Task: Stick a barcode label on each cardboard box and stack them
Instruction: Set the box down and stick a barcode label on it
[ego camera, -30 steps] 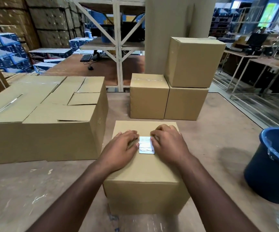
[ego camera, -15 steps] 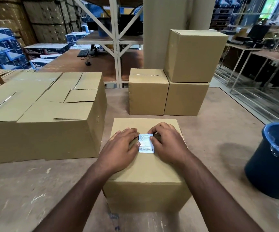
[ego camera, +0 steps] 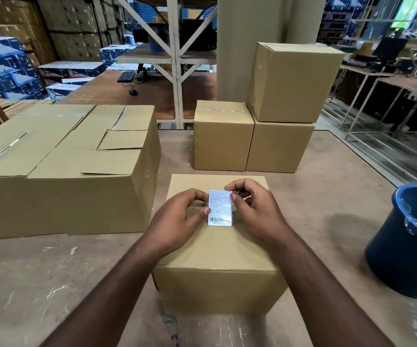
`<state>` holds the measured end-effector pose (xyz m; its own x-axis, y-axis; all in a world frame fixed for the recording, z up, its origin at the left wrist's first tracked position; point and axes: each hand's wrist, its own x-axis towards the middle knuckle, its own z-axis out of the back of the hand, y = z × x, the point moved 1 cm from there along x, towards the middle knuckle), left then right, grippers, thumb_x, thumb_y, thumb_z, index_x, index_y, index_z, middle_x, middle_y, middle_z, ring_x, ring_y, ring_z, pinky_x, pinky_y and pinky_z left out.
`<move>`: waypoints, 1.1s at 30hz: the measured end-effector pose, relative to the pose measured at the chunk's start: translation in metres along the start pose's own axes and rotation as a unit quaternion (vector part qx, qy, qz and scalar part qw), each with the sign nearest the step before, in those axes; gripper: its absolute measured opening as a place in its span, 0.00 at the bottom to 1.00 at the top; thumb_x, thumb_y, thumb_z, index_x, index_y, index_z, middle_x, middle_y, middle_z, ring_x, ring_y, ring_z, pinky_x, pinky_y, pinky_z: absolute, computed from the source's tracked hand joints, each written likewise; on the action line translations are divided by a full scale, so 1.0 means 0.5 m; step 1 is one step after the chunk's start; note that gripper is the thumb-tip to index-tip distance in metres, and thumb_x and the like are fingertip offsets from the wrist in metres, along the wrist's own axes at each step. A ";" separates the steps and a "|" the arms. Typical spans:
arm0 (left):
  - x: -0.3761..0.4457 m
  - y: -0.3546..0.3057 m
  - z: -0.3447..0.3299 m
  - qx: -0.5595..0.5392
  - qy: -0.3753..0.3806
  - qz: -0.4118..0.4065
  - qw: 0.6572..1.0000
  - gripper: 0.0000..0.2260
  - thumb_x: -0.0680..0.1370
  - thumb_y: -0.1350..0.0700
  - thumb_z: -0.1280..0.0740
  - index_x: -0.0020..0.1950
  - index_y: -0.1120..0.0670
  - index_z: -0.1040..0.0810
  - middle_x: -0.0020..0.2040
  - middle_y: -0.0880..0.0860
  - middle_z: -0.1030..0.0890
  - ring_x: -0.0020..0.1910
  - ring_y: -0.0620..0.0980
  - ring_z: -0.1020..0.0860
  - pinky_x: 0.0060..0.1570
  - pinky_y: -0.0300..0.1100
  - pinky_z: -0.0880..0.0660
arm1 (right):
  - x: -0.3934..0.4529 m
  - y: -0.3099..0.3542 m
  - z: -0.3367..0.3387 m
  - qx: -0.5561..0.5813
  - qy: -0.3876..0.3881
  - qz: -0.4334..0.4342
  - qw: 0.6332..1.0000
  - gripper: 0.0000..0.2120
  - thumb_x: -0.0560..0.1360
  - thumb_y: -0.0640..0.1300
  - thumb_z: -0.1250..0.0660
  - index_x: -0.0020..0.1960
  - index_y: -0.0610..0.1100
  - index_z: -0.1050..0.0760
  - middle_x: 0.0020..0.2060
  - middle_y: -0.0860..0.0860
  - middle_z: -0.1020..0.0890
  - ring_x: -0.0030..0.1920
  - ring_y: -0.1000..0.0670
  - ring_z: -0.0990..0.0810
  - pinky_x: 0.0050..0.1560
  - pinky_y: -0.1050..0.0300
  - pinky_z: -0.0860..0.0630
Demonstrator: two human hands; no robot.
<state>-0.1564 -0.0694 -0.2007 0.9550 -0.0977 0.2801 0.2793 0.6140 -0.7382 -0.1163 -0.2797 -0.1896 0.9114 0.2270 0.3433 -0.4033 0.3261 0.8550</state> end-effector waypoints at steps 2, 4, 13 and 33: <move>-0.004 -0.007 0.004 -0.113 -0.018 0.016 0.993 0.04 0.79 0.54 0.28 0.53 0.47 0.19 0.50 0.44 0.15 0.51 0.42 0.18 0.54 0.43 0.22 | -0.004 0.004 0.003 0.061 -0.017 0.011 0.998 0.10 0.79 0.40 0.33 0.55 0.54 0.21 0.50 0.61 0.17 0.47 0.55 0.20 0.49 0.52 0.24; -0.009 -0.009 0.007 -0.170 -0.039 0.030 0.984 0.04 0.78 0.58 0.27 0.50 0.49 0.17 0.44 0.47 0.16 0.43 0.44 0.20 0.47 0.39 0.24 | -0.006 0.005 0.004 0.100 -0.025 0.008 0.995 0.12 0.79 0.40 0.31 0.59 0.53 0.22 0.48 0.61 0.19 0.46 0.56 0.22 0.48 0.50 0.24; -0.011 -0.008 0.007 -0.236 -0.057 0.070 0.968 0.08 0.79 0.57 0.27 0.56 0.49 0.18 0.48 0.60 0.17 0.43 0.50 0.21 0.49 0.46 0.22 | -0.005 0.004 0.023 0.156 -0.092 0.029 0.983 0.10 0.77 0.37 0.28 0.51 0.52 0.17 0.48 0.52 0.16 0.46 0.49 0.19 0.49 0.47 0.20; 0.008 -0.137 -0.033 -0.421 -0.074 0.163 0.889 0.08 0.79 0.65 0.30 0.57 0.62 0.18 0.51 0.59 0.13 0.47 0.51 0.15 0.53 0.40 0.18 | -0.102 0.030 0.090 0.236 -0.113 0.000 0.965 0.12 0.82 0.30 0.37 0.58 0.42 0.19 0.50 0.44 0.14 0.45 0.46 0.15 0.49 0.48 0.17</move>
<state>-0.1699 -0.1248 -0.1592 0.9927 0.1210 -0.0009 0.0258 -0.2188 -0.9754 -0.1650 -0.3279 -0.1768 0.9278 0.0041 0.3732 -0.3690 -0.1400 0.9188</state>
